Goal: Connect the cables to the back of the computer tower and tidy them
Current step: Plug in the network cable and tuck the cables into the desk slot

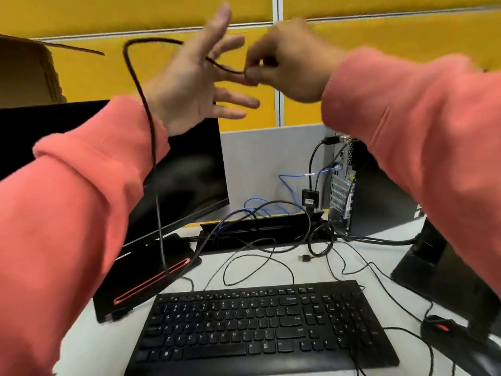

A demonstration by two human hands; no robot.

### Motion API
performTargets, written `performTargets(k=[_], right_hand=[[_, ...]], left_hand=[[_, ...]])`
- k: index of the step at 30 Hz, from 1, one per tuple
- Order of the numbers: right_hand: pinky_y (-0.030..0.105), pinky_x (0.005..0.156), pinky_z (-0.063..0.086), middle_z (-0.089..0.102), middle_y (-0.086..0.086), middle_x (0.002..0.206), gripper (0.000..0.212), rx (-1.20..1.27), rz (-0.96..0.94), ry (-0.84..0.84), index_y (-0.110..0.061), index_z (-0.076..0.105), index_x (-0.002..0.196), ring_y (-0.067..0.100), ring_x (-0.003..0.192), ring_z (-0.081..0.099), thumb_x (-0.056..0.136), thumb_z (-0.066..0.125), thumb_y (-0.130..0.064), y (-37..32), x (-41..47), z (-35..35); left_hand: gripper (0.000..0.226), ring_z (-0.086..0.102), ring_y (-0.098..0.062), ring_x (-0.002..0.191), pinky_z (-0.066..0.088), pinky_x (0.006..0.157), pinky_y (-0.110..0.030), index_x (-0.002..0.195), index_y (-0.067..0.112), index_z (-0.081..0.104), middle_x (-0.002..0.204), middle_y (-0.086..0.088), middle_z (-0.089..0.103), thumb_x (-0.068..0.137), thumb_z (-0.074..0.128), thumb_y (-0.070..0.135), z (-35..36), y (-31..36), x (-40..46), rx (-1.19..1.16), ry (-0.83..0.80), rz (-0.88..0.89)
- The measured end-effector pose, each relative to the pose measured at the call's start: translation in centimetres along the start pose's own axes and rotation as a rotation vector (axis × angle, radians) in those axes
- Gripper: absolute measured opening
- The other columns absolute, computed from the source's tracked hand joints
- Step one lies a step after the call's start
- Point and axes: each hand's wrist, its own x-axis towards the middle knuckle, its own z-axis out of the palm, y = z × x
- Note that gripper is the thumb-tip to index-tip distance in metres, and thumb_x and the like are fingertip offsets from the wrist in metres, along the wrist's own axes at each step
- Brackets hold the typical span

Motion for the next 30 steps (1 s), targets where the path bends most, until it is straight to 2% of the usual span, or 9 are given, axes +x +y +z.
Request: performTargets(k=[3, 7, 10, 15, 18, 21, 24, 27, 30], right_hand=[[0.022, 0.058, 0.035, 0.053, -0.007, 0.07, 0.018, 0.1, 0.028, -0.066, -0.018, 0.072, 0.096, 0.005, 0.063, 0.047, 0.1, 0.058, -0.028, -0.2, -1.5, 1.7], [0.022, 0.057, 0.039, 0.053, -0.008, 0.071, 0.026, 0.303, 0.239, -0.089, -0.013, 0.069, 0.094, 0.006, 0.063, 0.048, 0.104, 0.051, -0.03, 2.8, -3.5, 2.8], [0.028, 0.051, 0.033, 0.047, -0.003, 0.063, 0.035, 0.498, 0.455, -0.106, -0.015, 0.064, 0.081, 0.012, 0.054, 0.041, 0.106, 0.047, -0.032, 5.7, -6.3, 5.4], [0.031, 0.057, 0.032, 0.045, -0.001, 0.058, 0.049, 0.605, 0.816, -0.104, -0.017, 0.064, 0.071, 0.018, 0.053, 0.04, 0.105, 0.041, -0.042, 6.4, -9.8, 9.3], [0.036, 0.065, 0.045, 0.06, 0.006, 0.072, 0.03, 0.593, 0.963, 0.0, -0.011, 0.069, 0.081, 0.024, 0.067, 0.055, 0.098, 0.051, -0.028, 6.3, -9.1, 9.1], [0.043, 0.08, 0.057, 0.066, 0.012, 0.105, 0.025, 0.584, 1.021, 0.093, -0.004, 0.068, 0.109, 0.026, 0.086, 0.063, 0.09, 0.057, -0.016, 6.8, -7.3, 7.0], [0.029, 0.046, 0.039, 0.053, 0.004, 0.074, 0.021, 0.705, 0.95, 0.031, -0.003, 0.068, 0.103, 0.016, 0.054, 0.043, 0.086, 0.058, -0.011, 5.2, -6.0, 4.6], [0.02, 0.043, 0.022, 0.037, -0.002, 0.056, 0.015, 0.818, 0.866, -0.349, -0.007, 0.069, 0.095, 0.012, 0.043, 0.026, 0.084, 0.06, -0.01, 2.6, -7.6, 5.8], [0.019, 0.044, 0.023, 0.041, 0.001, 0.058, 0.019, 0.692, 0.779, -0.624, -0.003, 0.069, 0.1, 0.013, 0.042, 0.029, 0.085, 0.06, -0.01, 1.2, -10.3, 9.0]], left_hand=[[0.058, 0.073, -0.019, 0.072, 0.058, 0.068, -0.027, 0.112, 0.015, 0.069, 0.096, -0.013, 0.077, 0.108, 0.026, 0.054, 0.3, -1.4, 0.5, 0.045, 0.072, -0.021], [0.062, 0.075, -0.007, 0.078, 0.055, 0.069, -0.015, 0.105, 0.006, 0.066, 0.075, -0.003, 0.078, 0.111, 0.019, 0.046, -4.6, -1.6, 1.9, -0.179, 0.35, -0.019], [0.057, 0.076, -0.011, 0.079, 0.056, 0.075, -0.017, 0.1, 0.003, 0.063, 0.076, -0.006, 0.078, 0.112, 0.022, 0.041, -8.3, -1.4, 2.3, -0.392, 0.492, 0.044], [0.053, 0.077, -0.021, 0.095, 0.058, 0.078, -0.023, 0.108, 0.003, 0.064, 0.087, -0.012, 0.079, 0.111, 0.028, 0.042, -7.0, -2.5, 2.3, -0.355, 0.529, 0.099], [0.048, 0.076, -0.02, 0.081, 0.059, 0.069, -0.026, 0.108, 0.011, 0.064, 0.093, -0.01, 0.074, 0.111, 0.029, 0.043, -4.6, -3.9, 2.0, -0.095, 0.399, 0.119], [0.038, 0.069, -0.015, 0.058, 0.052, 0.056, -0.026, 0.105, 0.014, 0.065, 0.09, -0.008, 0.069, 0.111, 0.035, 0.037, -2.5, -6.2, 0.8, 0.455, 0.092, 0.118], [0.029, 0.07, -0.014, 0.053, 0.056, 0.054, -0.026, 0.094, 0.013, 0.07, 0.075, -0.002, 0.073, 0.107, 0.051, 0.03, -1.0, -8.2, -0.3, 0.992, -0.219, 0.081], [0.02, 0.071, -0.01, 0.054, 0.061, 0.063, -0.029, 0.092, 0.011, 0.072, 0.068, -0.003, 0.074, 0.103, 0.06, 0.023, -0.5, -8.4, 0.3, 1.09, -0.077, 0.026], [0.02, 0.075, -0.02, 0.066, 0.064, 0.067, -0.038, 0.116, 0.009, 0.068, 0.082, -0.011, 0.076, 0.101, 0.055, 0.003, -1.1, -7.3, 1.5, 0.918, 0.093, -0.019]])
